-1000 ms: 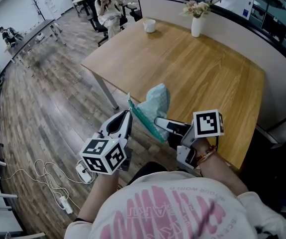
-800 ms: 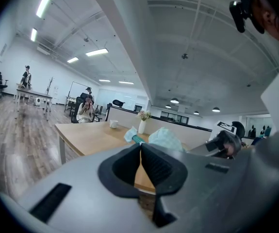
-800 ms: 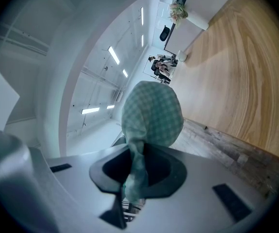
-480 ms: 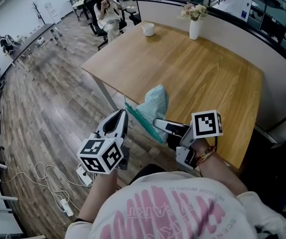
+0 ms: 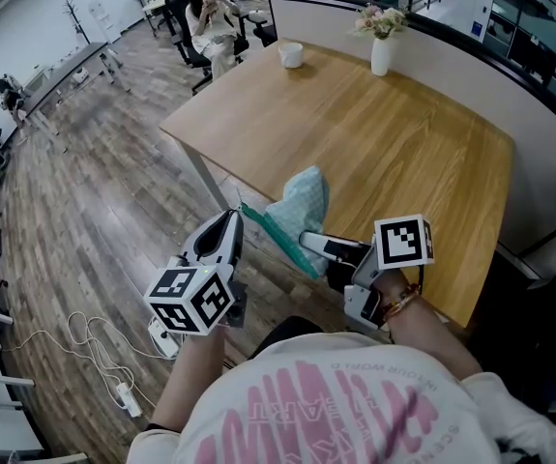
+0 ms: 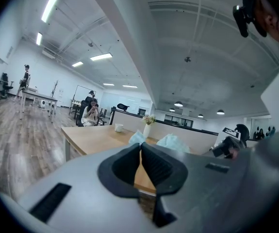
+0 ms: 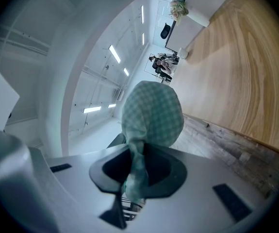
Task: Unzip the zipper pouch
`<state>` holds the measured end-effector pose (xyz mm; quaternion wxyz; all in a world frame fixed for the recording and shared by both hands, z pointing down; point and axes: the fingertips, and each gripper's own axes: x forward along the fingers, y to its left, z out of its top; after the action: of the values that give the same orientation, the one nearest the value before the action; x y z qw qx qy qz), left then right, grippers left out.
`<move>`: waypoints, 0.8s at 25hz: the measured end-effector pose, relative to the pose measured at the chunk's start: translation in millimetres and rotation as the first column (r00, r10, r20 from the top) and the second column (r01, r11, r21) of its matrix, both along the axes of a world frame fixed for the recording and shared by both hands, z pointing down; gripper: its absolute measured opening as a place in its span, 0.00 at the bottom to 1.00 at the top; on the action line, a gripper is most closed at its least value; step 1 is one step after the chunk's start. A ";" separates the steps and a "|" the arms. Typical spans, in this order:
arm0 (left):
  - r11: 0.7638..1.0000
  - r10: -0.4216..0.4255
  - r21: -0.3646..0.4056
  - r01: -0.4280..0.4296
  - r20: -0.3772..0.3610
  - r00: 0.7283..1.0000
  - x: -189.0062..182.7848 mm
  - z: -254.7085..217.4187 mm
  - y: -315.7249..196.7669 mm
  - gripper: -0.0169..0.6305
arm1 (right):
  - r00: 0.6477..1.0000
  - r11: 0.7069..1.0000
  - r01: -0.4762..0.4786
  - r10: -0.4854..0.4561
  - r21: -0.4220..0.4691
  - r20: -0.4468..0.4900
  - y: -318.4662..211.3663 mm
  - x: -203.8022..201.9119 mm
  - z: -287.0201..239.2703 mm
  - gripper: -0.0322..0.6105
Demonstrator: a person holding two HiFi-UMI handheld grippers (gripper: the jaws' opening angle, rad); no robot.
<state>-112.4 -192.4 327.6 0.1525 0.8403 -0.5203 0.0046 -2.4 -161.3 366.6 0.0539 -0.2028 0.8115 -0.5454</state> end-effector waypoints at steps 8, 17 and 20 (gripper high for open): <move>0.998 -0.022 -0.052 0.019 -0.054 0.998 -12.5 13.3 6.3 0.09 | 0.998 1.000 -0.025 0.026 0.004 -0.058 1.2 5.9 8.6 0.14; 0.995 -0.092 -0.063 0.084 -0.135 0.987 -45.5 11.6 17.0 0.03 | 0.990 0.992 -0.129 0.129 0.005 -0.060 -8.5 18.4 8.7 0.16; 0.996 -0.070 -0.069 0.062 -0.120 0.990 -38.1 17.8 26.9 0.03 | 0.987 0.988 -0.153 0.154 0.033 -0.052 -9.1 24.7 5.3 0.16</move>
<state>-150.5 -165.5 345.4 0.2113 0.8160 -0.5369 -0.0352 22.4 -170.4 371.9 0.0763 -0.2787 0.8024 -0.5222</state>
